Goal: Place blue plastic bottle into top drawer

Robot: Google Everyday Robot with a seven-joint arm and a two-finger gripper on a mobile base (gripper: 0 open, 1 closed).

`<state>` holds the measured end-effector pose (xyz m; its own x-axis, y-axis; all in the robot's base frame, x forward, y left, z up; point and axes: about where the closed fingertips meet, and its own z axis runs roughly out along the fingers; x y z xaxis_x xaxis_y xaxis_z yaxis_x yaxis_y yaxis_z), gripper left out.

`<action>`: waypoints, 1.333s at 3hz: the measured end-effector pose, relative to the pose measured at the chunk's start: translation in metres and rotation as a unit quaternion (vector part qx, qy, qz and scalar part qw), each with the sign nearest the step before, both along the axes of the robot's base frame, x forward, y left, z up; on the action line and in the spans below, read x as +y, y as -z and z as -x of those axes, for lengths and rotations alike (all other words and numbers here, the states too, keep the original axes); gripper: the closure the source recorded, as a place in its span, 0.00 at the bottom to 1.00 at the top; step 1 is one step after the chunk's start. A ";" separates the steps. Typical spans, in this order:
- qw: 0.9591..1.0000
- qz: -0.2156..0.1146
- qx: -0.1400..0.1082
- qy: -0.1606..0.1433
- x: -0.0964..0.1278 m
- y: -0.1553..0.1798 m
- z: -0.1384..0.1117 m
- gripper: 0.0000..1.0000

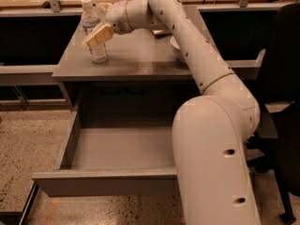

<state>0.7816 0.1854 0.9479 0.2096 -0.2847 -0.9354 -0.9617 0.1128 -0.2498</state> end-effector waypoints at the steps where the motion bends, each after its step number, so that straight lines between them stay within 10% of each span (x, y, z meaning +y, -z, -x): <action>1: 1.000 -0.003 0.008 -0.009 0.020 0.008 -0.005 0.14; 4: 1.000 0.004 0.004 0.021 -0.004 -0.005 0.006 0.85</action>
Offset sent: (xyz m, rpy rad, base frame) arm 0.0079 0.0337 -0.0222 -0.0129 0.0515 0.0338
